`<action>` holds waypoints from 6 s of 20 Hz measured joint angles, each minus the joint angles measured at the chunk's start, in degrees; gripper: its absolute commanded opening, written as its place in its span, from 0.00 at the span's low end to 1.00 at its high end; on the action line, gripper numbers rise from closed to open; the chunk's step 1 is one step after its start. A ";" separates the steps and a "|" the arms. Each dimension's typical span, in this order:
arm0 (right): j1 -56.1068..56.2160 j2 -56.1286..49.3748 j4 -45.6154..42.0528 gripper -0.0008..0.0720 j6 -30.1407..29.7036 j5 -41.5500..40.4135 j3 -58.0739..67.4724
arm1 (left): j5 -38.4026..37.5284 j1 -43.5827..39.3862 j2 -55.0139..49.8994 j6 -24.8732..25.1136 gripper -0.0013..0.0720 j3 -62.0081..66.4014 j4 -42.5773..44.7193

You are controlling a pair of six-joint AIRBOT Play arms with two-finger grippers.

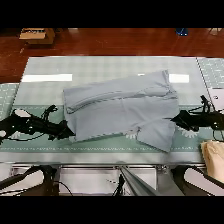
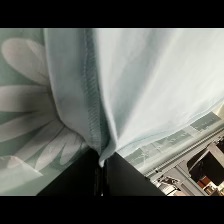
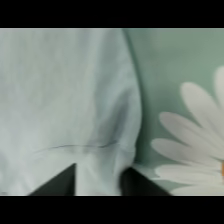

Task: Fold the shirts.

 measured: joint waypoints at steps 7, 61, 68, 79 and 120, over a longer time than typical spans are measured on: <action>6.34 2.47 -1.14 0.05 1.79 1.09 6.73 | -1.18 0.39 1.29 1.57 0.04 6.27 1.33; 17.00 -33.57 16.87 0.06 -0.74 -9.27 39.12 | -0.42 -0.31 -16.83 4.13 0.24 41.40 -14.45; 18.93 -23.98 13.62 0.06 -3.87 -6.19 39.34 | -1.66 -2.36 -16.85 4.37 0.05 41.42 -16.20; 31.04 1.25 -7.61 0.06 11.17 3.91 39.32 | 6.97 -26.23 -18.01 4.17 0.05 41.42 -25.92; 65.16 -20.81 5.66 0.74 28.06 -41.46 39.34 | -10.95 5.95 10.82 8.44 0.04 39.08 -19.52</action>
